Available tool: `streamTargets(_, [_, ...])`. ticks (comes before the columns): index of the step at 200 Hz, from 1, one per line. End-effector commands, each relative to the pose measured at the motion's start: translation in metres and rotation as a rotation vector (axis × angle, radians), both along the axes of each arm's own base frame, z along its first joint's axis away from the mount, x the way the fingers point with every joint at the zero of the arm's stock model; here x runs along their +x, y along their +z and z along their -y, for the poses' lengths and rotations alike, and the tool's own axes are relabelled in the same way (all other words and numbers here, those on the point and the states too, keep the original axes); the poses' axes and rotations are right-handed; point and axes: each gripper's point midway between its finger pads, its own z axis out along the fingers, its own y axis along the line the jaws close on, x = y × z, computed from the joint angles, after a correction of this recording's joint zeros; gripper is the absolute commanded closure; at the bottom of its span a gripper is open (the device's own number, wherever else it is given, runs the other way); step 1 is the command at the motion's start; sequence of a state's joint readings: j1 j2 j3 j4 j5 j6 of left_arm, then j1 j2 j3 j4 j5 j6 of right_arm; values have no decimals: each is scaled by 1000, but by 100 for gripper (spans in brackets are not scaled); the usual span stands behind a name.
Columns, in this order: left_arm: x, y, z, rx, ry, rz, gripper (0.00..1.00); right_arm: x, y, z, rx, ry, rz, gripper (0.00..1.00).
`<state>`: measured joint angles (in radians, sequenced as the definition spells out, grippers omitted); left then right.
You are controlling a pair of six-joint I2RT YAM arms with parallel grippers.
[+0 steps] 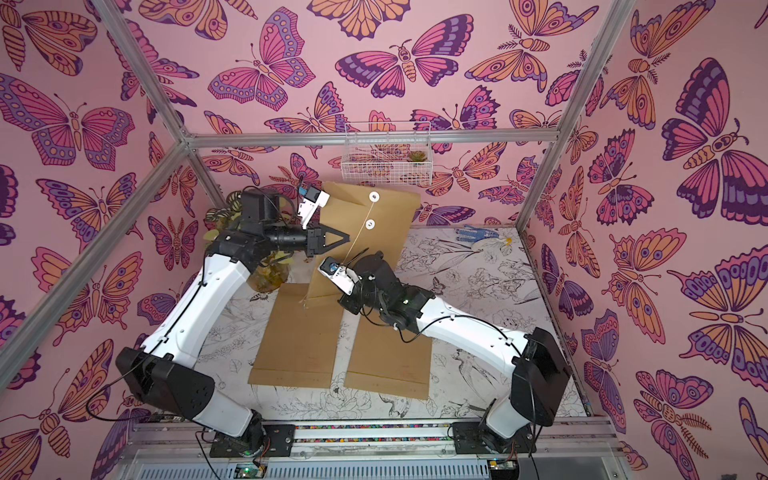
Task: Close the mouth of the file bag
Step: Close the file bag.
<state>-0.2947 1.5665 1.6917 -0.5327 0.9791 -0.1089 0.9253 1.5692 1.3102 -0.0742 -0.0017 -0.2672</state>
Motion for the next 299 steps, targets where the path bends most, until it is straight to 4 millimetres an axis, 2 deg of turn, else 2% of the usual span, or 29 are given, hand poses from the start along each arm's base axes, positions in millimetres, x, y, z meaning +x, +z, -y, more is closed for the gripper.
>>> streamTargets(1, [-11,13,4,-39,-71,14,100,4,-8,-3,-24,-9,4,100])
streamTargets(57, [-23,18,8,-64,-130,12,100,14,-16,6,-26,-52,-13,100])
streamTargets(105, [-25,17,8,-68,-140,9,100,30,-22,27,-20,-116,-33,100])
streamTargets(140, [-25,16,8,-68,-140,4,100,43,-34,43,-38,-169,-42,100])
streamTargets(142, [-25,16,8,-67,-139,4,100,42,-24,46,-20,-172,-29,100])
streamTargets(146, [-25,16,8,-67,-138,4,100,42,-21,49,-13,-177,-26,100])
streamTargets(234, [-11,9,1,-53,-71,-39,100,73,-8,122,66,-358,-28,100])
streamTargets(264, [-13,9,1,-55,-74,-44,100,89,3,150,137,-437,-53,100])
streamTargets(299, [-13,5,0,-50,-66,-53,100,102,22,172,244,-489,-91,100])
